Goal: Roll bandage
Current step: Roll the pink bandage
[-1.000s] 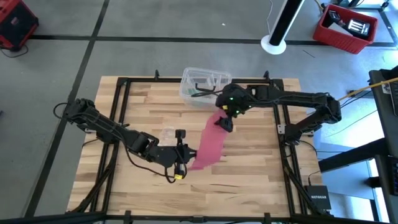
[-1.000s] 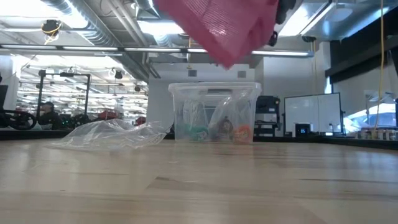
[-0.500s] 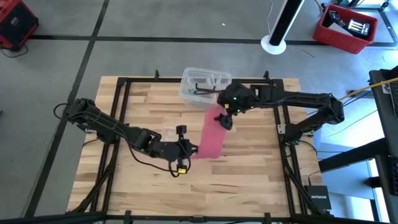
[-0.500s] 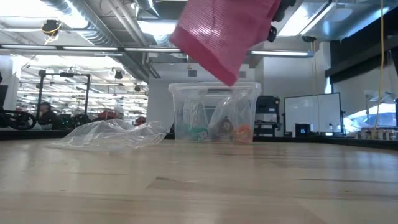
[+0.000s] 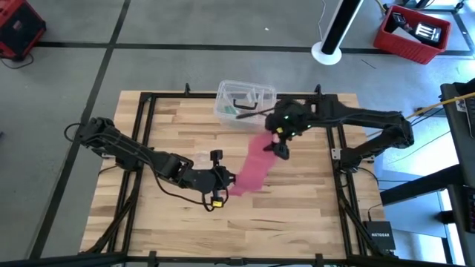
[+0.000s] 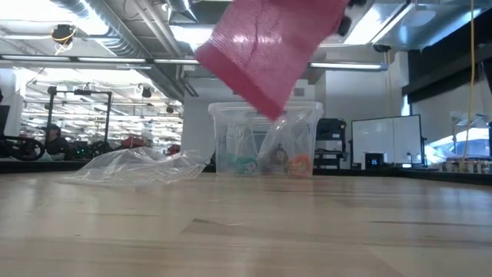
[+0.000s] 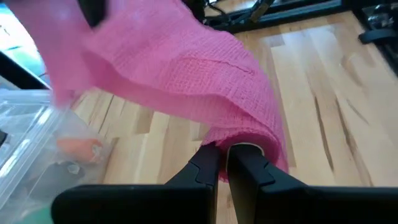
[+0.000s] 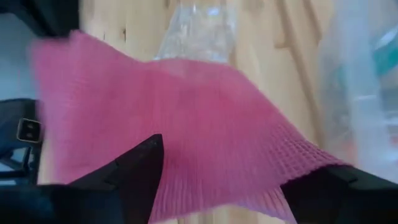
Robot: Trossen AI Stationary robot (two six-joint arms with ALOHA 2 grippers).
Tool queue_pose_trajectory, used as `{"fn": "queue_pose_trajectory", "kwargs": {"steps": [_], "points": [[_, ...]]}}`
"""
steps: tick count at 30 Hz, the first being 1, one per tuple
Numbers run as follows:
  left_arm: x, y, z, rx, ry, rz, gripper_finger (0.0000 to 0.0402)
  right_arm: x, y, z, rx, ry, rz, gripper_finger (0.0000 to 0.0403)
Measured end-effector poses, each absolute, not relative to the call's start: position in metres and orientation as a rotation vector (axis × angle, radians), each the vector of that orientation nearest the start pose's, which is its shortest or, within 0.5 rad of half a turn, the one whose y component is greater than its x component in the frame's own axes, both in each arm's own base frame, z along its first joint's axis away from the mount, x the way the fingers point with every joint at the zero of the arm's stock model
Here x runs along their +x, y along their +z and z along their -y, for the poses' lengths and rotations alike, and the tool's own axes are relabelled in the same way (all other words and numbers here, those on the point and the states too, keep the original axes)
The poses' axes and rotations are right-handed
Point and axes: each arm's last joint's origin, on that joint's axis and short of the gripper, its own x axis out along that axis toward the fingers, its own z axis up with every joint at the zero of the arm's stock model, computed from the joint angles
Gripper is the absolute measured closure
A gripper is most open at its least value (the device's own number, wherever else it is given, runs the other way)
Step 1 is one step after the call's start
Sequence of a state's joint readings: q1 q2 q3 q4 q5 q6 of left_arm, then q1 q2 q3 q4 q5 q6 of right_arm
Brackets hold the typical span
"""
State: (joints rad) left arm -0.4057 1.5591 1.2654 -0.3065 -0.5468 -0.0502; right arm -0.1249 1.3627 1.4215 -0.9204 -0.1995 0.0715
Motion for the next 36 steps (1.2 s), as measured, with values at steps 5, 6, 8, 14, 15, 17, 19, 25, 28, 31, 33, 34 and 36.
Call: {"fn": "queue_pose_trajectory", "kwargs": {"steps": [5,6,8,14,15,17,19,25,28,31,33,34,36], "points": [[0.326,0.299,0.121,0.225,0.16,-0.533,0.0389,0.247,0.397,0.026,0.173,0.01,-0.748,0.0111],[0.326,0.299,0.121,0.225,0.159,-0.531,0.0389,0.244,0.4,0.026,0.167,0.002,-0.726,0.0111],[0.326,0.299,0.121,0.228,0.158,-0.531,0.0389,0.238,0.403,0.026,0.166,-0.006,-0.723,0.0111],[0.326,0.299,0.12,0.229,0.161,-0.532,0.0389,0.216,0.403,0.023,0.154,-0.031,-0.798,0.0111],[0.327,0.299,0.12,0.23,0.16,-0.529,0.0389,0.216,0.402,0.025,0.134,-0.07,-0.783,0.0111],[0.327,0.301,0.12,0.235,0.158,-0.517,0.0389,0.219,0.401,0.027,0.104,-0.137,-0.757,0.0111],[0.329,0.302,0.12,0.24,0.154,-0.499,0.0389,0.221,0.398,0.029,0.086,-0.168,-0.755,0.0111],[0.329,0.303,0.121,0.237,0.155,-0.494,0.0389,0.213,0.393,0.028,0.097,-0.195,-0.834,0.0111],[0.329,0.303,0.12,0.236,0.157,-0.493,0.0389,0.199,0.392,0.024,0.175,-0.137,-0.897,0.0111],[0.329,0.303,0.118,0.249,0.212,-0.487,0.0389,0.189,0.39,0.012,0.247,-0.075,-0.919,0.0111],[0.329,0.304,0.117,0.262,0.27,-0.477,0.0389,0.184,0.383,-0.001,0.233,-0.037,-0.901,0.0111],[0.329,0.304,0.116,0.272,0.298,-0.472,0.0389,0.182,0.379,-0.009,0.214,-0.019,-0.875,0.0111],[0.328,0.306,0.114,0.302,0.346,-0.461,0.0389,0.18,0.365,-0.023,0.156,0.014,-0.805,0.0111]]}}
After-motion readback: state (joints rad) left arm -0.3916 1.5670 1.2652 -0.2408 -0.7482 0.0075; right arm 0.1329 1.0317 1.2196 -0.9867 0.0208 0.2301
